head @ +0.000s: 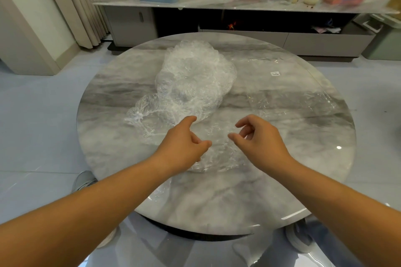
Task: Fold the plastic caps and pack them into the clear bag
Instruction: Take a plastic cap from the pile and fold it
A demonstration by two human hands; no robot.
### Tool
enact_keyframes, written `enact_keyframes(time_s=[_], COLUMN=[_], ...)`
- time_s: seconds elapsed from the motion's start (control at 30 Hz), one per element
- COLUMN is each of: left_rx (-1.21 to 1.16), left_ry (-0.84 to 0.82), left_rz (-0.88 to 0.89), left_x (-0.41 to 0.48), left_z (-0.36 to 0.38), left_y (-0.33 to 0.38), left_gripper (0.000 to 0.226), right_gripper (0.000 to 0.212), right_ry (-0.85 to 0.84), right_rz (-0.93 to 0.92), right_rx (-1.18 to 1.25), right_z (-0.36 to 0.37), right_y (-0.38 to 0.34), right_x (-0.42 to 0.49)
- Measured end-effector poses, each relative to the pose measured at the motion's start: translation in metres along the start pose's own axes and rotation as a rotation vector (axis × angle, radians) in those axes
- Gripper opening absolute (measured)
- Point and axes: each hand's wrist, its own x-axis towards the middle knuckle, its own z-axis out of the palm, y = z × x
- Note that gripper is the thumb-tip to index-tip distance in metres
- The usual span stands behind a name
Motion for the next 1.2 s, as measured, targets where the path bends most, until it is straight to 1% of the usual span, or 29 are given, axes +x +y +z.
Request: enact_keyframes(time_s=[0.07,0.1,0.17,0.2,0.27,0.4,0.47,0.57,0.67,0.8,0.87,0.93,1.0,1.07,1.13,1.2], left_rx=[-0.245,-0.343,-0.445,-0.457,-0.479,-0.570,-0.566,-0.405,-0.225,-0.023,0.114,0.230,0.274,0.395,0.575,0.651], left_ry=[-0.136,-0.179,-0.244,-0.273,-0.295,-0.229,-0.192,-0.116,-0.038,0.038,0.109,0.146,0.117,0.049,-0.001,-0.009], left_rz=[-0.135,-0.196,-0.269,-0.286,-0.308,-0.334,-0.297,-0.199,-0.147,-0.133,-0.113,-0.081,-0.075,-0.097,-0.131,-0.147], left_x=[0.001,0.002,0.003,0.003,0.003,0.006,0.005,0.000,-0.003,-0.006,-0.008,-0.011,-0.011,-0.009,-0.008,-0.009], left_z=[0.000,-0.001,-0.004,-0.005,-0.006,-0.009,-0.010,-0.011,-0.010,-0.006,-0.005,-0.004,-0.004,-0.005,-0.008,-0.011], left_y=[0.006,0.008,0.009,0.009,0.006,-0.002,-0.005,-0.009,-0.017,-0.026,-0.027,-0.024,-0.022,-0.023,-0.025,-0.026], left_gripper=[0.088,0.086,0.067,0.059,0.050,0.051,0.043,0.028,0.027,0.043,0.053,0.063,0.073,0.075,0.070,0.061], right_gripper=[0.030,0.036,0.039,0.036,0.027,0.035,0.040,0.044,0.045,0.038,0.049,0.051,0.045,0.049,0.053,0.058], right_ry=[-0.104,-0.183,-0.299,-0.323,-0.332,-0.288,-0.275,-0.276,-0.308,-0.413,-0.455,-0.473,-0.481,-0.487,-0.501,-0.515], right_rz=[0.091,0.156,0.257,0.275,0.261,0.153,0.093,-0.008,-0.121,-0.303,-0.351,-0.389,-0.423,-0.441,-0.444,-0.427], right_rx=[0.189,0.280,0.378,0.383,0.333,0.258,0.210,0.055,-0.091,-0.345,-0.431,-0.483,-0.496,-0.512,-0.518,-0.514], right_z=[0.000,0.001,0.003,0.004,0.006,0.005,0.002,-0.002,-0.005,-0.005,-0.003,0.000,0.001,0.001,-0.001,-0.005], right_y=[-0.008,-0.010,-0.011,-0.010,-0.008,-0.003,-0.003,0.003,0.009,0.017,0.021,0.025,0.027,0.029,0.031,0.034], right_x=[0.005,0.007,0.012,0.013,0.016,0.012,0.005,-0.007,-0.017,-0.031,-0.037,-0.043,-0.048,-0.051,-0.052,-0.053])
